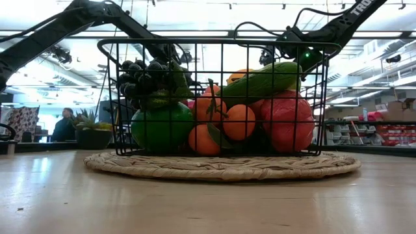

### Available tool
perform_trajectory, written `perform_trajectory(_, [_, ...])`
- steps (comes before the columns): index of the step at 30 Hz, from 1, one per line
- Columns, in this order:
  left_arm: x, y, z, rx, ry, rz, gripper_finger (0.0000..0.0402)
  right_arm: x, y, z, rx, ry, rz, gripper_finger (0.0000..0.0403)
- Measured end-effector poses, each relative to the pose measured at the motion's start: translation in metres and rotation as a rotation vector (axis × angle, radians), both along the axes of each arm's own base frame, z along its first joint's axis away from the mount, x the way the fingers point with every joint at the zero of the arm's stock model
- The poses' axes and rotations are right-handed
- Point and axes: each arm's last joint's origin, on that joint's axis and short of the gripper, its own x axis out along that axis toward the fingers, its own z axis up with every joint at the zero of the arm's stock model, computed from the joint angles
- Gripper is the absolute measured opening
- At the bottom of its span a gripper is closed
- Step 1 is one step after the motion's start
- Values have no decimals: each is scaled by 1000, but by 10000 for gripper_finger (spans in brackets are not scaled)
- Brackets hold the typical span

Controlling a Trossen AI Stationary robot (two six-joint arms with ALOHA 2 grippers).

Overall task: Build produce basket
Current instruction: Put the red apple into the black wire basket

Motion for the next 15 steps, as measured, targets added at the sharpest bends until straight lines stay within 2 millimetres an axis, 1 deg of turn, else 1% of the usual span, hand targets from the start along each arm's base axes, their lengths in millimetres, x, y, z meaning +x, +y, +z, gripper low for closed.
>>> perform_trajectory(2, [0, 0, 0, -1, 0, -3, 140, 0, 0, 0, 0, 0, 0, 267])
perform_trajectory(4, [1, 0, 0, -3, 0, -10, 116, 0, 0, 0, 0, 0, 0, 267])
perform_trajectory(6, [0, -1, 0, -9, 3, -17, 83, 0, 0, 0, 0, 0, 0, 267])
perform_trajectory(9, [0, 0, -1, -3, 9, -29, 21, 0, 0, 0, 0, 0, 0, 267])
perform_trajectory(10, [0, 0, -1, -4, 10, -33, 13, 0, 0, 0, 0, 0, 0, 267])
perform_trajectory(15, [-1, 0, -1, -9, 13, -34, 8, 0, 0, 0, 0, 0, 0, 267])
